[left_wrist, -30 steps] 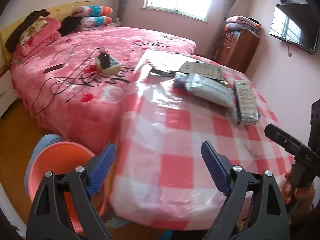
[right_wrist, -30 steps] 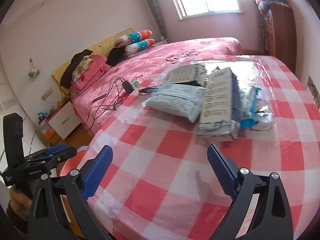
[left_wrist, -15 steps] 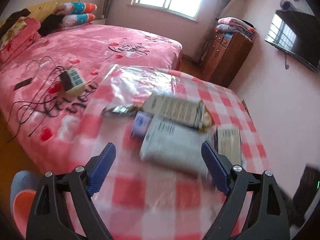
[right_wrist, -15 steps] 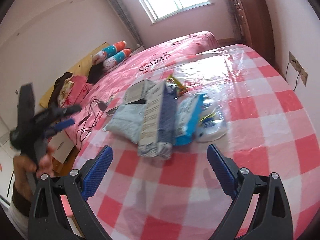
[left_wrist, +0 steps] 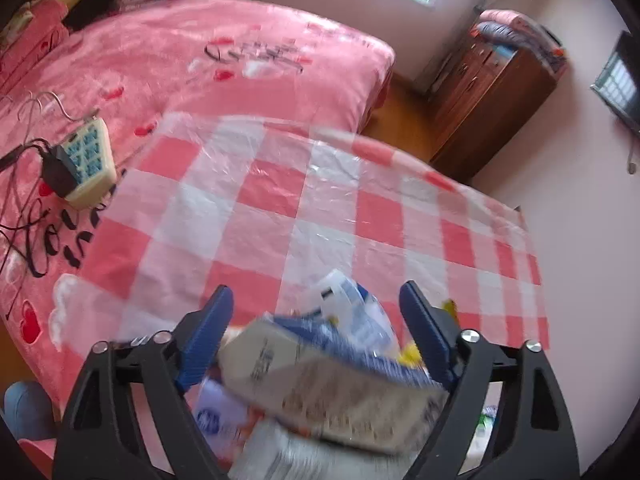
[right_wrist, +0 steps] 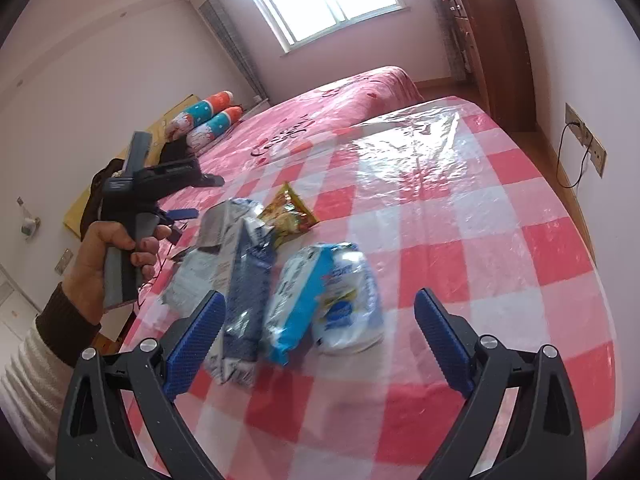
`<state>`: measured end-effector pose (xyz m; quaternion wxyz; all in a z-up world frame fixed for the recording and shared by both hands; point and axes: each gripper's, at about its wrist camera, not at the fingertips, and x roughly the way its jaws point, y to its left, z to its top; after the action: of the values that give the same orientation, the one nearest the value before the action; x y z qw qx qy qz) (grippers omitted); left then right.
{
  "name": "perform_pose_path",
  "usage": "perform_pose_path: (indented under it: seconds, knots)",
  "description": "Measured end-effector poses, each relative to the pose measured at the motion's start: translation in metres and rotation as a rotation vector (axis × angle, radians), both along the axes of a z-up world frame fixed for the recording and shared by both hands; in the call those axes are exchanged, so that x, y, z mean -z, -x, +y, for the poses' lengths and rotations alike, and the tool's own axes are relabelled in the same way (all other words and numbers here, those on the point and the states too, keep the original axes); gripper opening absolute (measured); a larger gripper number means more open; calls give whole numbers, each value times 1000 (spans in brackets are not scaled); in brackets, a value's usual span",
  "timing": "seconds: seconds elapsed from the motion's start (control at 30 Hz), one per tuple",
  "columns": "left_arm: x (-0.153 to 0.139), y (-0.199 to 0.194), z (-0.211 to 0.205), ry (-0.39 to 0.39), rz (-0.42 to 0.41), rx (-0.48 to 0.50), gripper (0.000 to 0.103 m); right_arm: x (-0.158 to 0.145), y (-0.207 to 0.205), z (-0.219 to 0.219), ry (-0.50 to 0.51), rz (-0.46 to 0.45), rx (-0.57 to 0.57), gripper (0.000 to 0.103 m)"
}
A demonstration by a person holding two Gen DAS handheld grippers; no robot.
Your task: Collect trash
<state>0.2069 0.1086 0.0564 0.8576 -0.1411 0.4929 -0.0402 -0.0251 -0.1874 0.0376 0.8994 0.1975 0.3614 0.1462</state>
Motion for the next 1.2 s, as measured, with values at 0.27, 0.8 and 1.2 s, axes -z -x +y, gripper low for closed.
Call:
perform_pose_path:
  seconds: [0.27, 0.8, 1.2]
  knots:
    - [31, -38, -6, -25, 115, -20, 63, 19, -15, -10, 8, 27, 23, 94]
    - [40, 43, -42, -105, 94, 84, 52, 23, -2, -1, 5, 28, -5, 94]
    - [41, 143, -62, 19, 44, 169, 52, 13, 34, 18, 23, 8, -48, 94]
